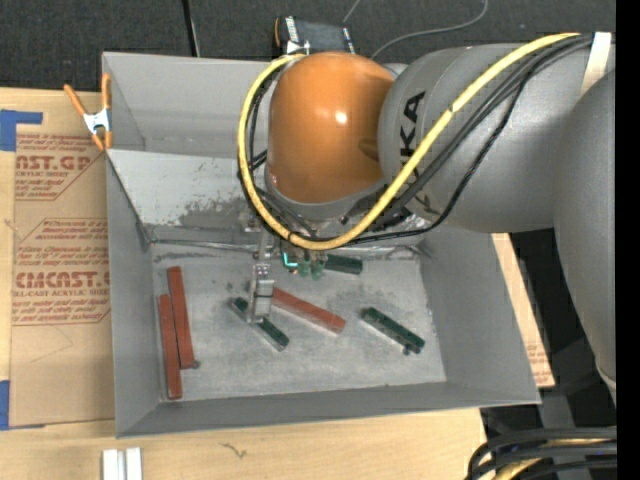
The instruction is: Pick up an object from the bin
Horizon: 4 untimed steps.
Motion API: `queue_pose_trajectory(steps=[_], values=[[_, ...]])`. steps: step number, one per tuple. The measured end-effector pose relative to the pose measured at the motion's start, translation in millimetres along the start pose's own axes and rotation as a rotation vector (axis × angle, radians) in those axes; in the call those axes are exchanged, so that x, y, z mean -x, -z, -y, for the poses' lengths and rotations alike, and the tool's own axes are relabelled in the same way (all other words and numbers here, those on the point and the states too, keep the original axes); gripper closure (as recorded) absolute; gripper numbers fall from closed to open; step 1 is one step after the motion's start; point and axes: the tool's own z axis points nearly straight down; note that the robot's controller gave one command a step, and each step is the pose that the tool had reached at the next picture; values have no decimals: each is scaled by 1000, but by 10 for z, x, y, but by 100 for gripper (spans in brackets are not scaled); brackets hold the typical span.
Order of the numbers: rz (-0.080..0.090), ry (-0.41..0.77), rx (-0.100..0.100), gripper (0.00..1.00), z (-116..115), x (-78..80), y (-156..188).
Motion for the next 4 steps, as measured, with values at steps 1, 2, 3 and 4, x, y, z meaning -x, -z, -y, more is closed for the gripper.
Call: queue_pose_trajectory(steps=[1, 2, 3, 4], values=[[0, -9, -1, 0, 309, 109, -1481], [6, 10, 0, 0, 650, 130, -1582], [7, 12, 1, 100, 629, 132, -1572], [16, 254, 0, 100, 602, 222, -109]])
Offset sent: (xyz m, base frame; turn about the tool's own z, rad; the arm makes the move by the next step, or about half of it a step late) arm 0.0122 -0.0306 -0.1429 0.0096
